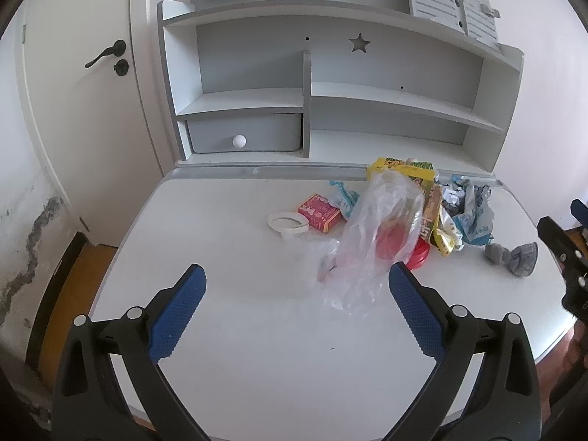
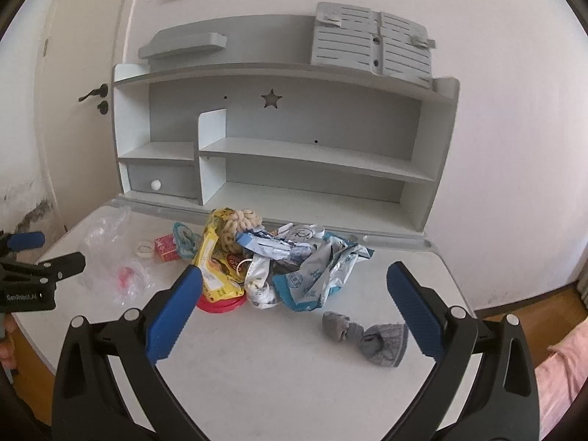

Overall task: Collect trash
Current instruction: 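Reach the right gripper to the grey knit sock and grasp it, then carry the sock in the right gripper while the left gripper carries the plastic bag to the bin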

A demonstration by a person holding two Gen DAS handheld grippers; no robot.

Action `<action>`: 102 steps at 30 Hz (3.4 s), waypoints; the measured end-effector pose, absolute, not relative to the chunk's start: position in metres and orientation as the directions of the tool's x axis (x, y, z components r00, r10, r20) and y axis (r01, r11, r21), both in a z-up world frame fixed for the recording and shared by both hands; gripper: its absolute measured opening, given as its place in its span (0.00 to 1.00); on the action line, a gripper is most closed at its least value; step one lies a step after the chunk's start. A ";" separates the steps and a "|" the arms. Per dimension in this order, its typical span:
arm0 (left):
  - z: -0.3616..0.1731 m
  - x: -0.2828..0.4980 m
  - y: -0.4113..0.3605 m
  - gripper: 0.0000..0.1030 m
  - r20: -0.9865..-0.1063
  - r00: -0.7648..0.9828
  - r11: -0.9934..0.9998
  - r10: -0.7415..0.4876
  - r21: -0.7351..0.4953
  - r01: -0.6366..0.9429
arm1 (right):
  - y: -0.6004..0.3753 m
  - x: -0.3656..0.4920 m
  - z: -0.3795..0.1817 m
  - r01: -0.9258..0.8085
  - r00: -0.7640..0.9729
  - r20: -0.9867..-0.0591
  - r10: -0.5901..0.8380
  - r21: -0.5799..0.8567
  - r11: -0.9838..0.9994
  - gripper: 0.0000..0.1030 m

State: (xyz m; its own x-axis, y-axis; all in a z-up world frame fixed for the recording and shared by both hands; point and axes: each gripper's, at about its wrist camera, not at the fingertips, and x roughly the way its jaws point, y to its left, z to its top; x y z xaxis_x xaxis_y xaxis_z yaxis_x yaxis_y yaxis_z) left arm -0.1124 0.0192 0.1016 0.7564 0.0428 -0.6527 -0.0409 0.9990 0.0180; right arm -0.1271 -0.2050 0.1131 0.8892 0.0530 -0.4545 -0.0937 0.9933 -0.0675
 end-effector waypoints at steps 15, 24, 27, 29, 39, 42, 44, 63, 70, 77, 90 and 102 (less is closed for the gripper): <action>0.085 -0.079 0.051 0.94 -0.692 0.721 0.998 0.031 -0.015 -0.058 | -0.226 -0.104 0.078 -0.066 0.823 -0.561 0.086 0.056 0.996 0.94; 0.112 -0.071 0.059 0.94 -0.649 0.761 0.996 -0.013 -0.078 -0.050 | -0.229 -0.094 0.073 -0.057 0.820 -0.566 0.086 0.068 0.996 0.94; 0.121 -0.074 0.051 0.94 -0.635 0.772 0.997 -0.026 -0.074 -0.027 | -0.230 -0.095 0.074 -0.058 0.823 -0.560 0.094 0.081 0.995 0.94; 0.125 -0.077 0.046 0.94 -0.627 0.778 0.998 -0.033 -0.067 -0.011 | -0.231 -0.097 0.076 -0.060 0.825 -0.558 0.094 0.080 0.995 0.94; 0.142 -0.111 0.022 0.94 -0.593 0.803 0.998 -0.059 -0.036 0.047 | -0.237 -0.125 0.089 -0.058 0.850 -0.517 0.098 0.092 0.994 0.94; 0.148 -0.122 0.020 0.94 -0.583 0.810 0.998 -0.058 -0.028 0.052 | -0.238 -0.136 0.093 -0.059 0.860 -0.500 0.100 0.096 0.994 0.94; 0.150 -0.128 0.019 0.94 -0.581 0.812 0.998 -0.064 -0.029 0.057 | -0.239 -0.143 0.096 -0.061 0.865 -0.490 0.103 0.101 0.993 0.94; 0.099 -0.128 -0.007 0.94 -0.689 0.714 0.974 -0.124 0.052 0.219 | -0.277 -0.144 0.067 0.052 0.808 -0.589 -0.013 0.049 0.997 0.94; 0.061 -0.083 -0.013 0.94 -0.737 0.671 0.970 -0.077 0.100 0.221 | -0.316 -0.101 0.033 0.029 0.730 -0.681 0.046 0.099 0.995 0.93; 0.043 -0.049 -0.019 0.85 -0.752 0.657 0.958 -0.053 0.148 0.246 | -0.329 -0.036 0.015 -0.082 0.639 -0.756 0.140 0.114 0.990 0.60; 0.069 -0.064 0.000 0.07 -0.711 0.693 0.962 -0.121 0.089 0.260 | -0.309 -0.051 0.024 -0.172 0.622 -0.752 0.217 0.139 0.975 0.19; 0.144 -0.122 -0.082 0.06 -0.602 0.712 0.871 -0.361 0.057 0.489 | -0.359 -0.142 0.091 -0.071 0.770 -0.627 0.119 0.100 0.992 0.18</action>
State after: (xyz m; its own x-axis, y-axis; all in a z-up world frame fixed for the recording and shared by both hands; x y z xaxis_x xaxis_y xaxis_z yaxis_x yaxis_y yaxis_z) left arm -0.1221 -0.0820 0.1444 0.7124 -0.3608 -0.6019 0.4888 0.8706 0.0566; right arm -0.1423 -0.3594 0.0910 0.7701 0.1185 -0.6269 -0.0712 0.9924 0.1002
